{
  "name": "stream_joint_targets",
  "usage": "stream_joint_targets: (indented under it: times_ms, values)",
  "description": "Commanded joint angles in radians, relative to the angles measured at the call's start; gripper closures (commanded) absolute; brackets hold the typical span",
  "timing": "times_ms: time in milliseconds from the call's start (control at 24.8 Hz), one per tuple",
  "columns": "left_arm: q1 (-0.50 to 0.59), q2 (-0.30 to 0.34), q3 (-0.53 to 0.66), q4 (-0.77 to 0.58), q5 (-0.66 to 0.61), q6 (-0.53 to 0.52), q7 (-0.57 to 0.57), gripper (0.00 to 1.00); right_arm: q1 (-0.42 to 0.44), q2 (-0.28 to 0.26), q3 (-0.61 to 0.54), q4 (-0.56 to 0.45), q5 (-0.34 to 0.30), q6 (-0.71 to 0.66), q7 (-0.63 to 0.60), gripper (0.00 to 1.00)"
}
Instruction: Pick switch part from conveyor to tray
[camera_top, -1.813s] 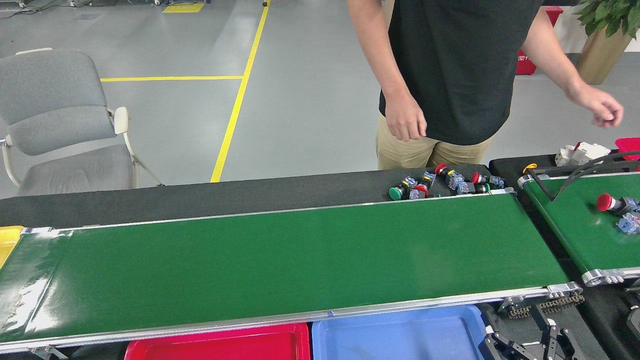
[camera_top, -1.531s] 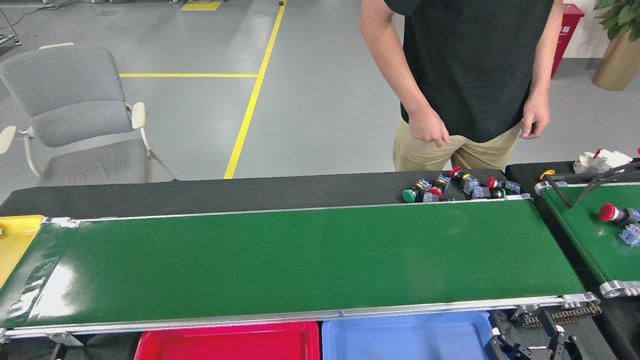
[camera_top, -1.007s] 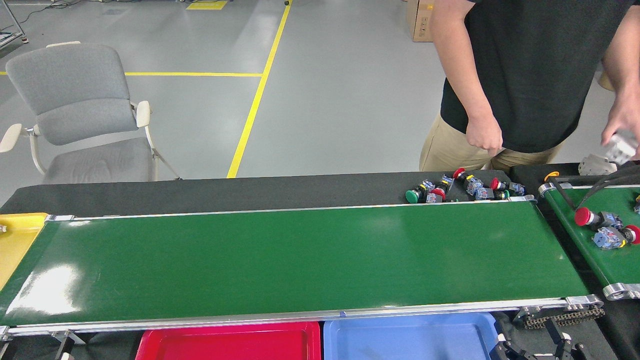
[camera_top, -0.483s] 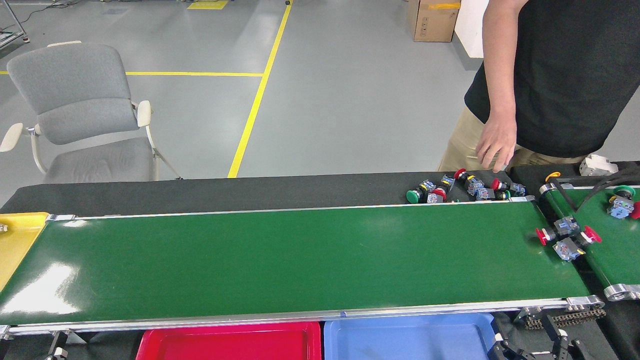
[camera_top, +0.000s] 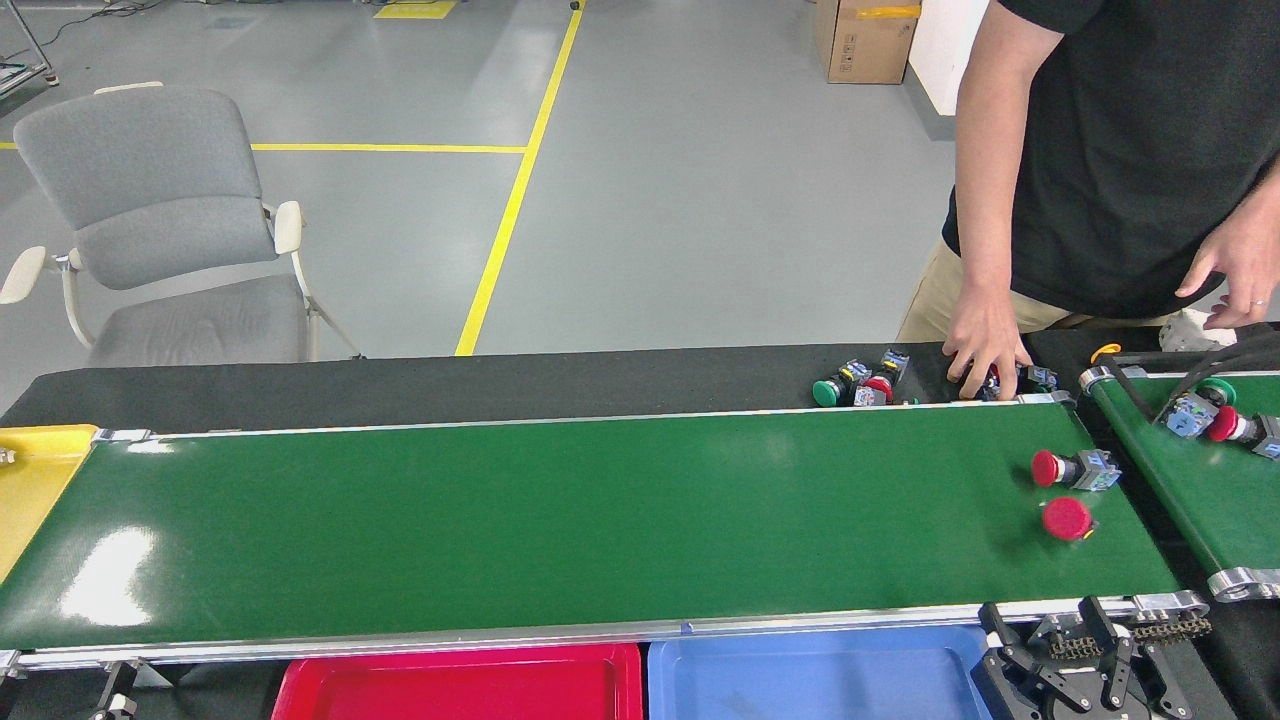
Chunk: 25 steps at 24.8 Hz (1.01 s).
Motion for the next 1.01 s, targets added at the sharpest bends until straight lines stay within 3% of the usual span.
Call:
stream_joint_targets:
  times_ms: [0,443,846,926,967]
  values:
    - [-0.003,0.012,0.0,-0.011,0.0,-0.001,0.003,0.0,-0.021,-0.012,-0.005,0.003,-0.003,0.04,0.034,0.01]
    - [-0.004,0.041,-0.001,-0.005,0.0,-0.003,0.003,0.0,-0.151,-0.038,0.077,0.146,0.002,0.055,0.195,0.01]
    - [-0.017,0.042,-0.003,0.009,-0.003,-0.003,0.003,0.0,-0.297,-0.041,0.176,0.293,0.008,0.161,0.198,0.02]
    - [-0.017,0.042,-0.007,0.006,-0.003,-0.003,0.003,0.0,-0.319,-0.043,0.176,0.315,0.011,0.161,0.201,0.08]
    - [-0.02,0.042,-0.012,0.006,-0.003,-0.003,0.003,0.0,-0.323,-0.044,0.176,0.318,0.014,0.161,0.204,0.2]
